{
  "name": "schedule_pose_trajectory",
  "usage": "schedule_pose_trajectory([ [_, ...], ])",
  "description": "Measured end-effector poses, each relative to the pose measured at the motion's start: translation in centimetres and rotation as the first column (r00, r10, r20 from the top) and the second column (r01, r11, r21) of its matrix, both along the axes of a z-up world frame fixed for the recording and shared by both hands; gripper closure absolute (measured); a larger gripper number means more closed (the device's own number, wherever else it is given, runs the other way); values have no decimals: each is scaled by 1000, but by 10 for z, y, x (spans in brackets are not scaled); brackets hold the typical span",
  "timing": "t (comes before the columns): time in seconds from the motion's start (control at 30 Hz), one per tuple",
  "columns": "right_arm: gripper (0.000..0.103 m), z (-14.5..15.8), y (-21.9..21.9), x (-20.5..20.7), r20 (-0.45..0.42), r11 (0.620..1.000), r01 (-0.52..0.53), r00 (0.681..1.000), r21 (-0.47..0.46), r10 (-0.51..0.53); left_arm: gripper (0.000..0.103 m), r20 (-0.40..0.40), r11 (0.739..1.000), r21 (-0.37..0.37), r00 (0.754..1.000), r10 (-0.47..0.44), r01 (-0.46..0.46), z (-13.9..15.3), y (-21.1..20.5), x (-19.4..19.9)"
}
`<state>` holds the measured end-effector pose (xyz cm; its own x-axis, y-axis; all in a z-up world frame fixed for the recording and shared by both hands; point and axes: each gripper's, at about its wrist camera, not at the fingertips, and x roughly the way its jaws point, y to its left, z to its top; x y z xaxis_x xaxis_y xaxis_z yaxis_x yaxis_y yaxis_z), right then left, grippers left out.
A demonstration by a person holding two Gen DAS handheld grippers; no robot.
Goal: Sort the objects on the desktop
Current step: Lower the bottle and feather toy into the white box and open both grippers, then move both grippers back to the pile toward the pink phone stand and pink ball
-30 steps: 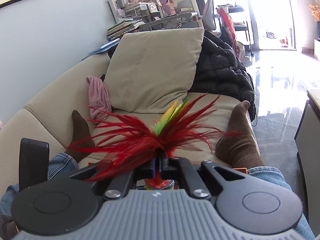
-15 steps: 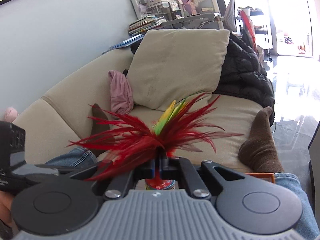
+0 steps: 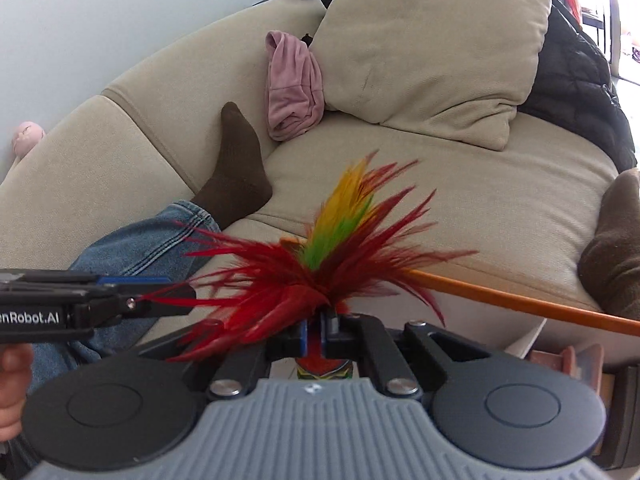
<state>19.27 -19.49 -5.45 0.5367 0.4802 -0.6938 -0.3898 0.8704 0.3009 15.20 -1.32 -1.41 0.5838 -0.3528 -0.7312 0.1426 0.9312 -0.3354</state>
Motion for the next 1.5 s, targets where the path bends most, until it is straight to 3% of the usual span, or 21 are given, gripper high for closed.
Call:
schedule_pose_trajectory([
  [0.2,72,-8,0,-3,-49,999,-12,999,-51,10,65,-11,1000,-23,1000,-16,16,-7,0,2],
  [0.33,71,4,-13,-23,-49,997,-2,999,-83,-2,65,-11,999,-35,1000,-10,10,-7,3,2],
  [0.5,71,3,-42,-49,-115,991,64,990,-117,-78,65,-14,999,-48,1000,-14,13,-8,3,1],
  [0.67,84,-18,-66,-57,-195,966,149,962,-211,-191,65,-22,998,-53,1000,-21,20,-9,1,0],
  [0.9,92,-33,-75,-37,-225,955,213,939,-208,-259,65,-21,999,-53,1000,0,-1,-7,6,-3],
  [1.07,95,-35,-71,-25,-201,957,213,947,-196,-251,65,-25,999,-48,1000,9,-10,-8,7,-2],
  [1.27,94,-34,-74,-34,-237,962,184,944,-201,-230,65,-31,999,-48,1000,2,-3,-10,6,-1],
  [1.43,94,-37,-84,-39,-234,943,205,934,-264,-269,65,-30,999,-48,1000,-2,1,-10,4,-2],
  [1.5,95,-37,-87,-36,-228,945,216,934,-247,-274,65,-28,999,-45,1000,4,-5,-9,6,-3],
])
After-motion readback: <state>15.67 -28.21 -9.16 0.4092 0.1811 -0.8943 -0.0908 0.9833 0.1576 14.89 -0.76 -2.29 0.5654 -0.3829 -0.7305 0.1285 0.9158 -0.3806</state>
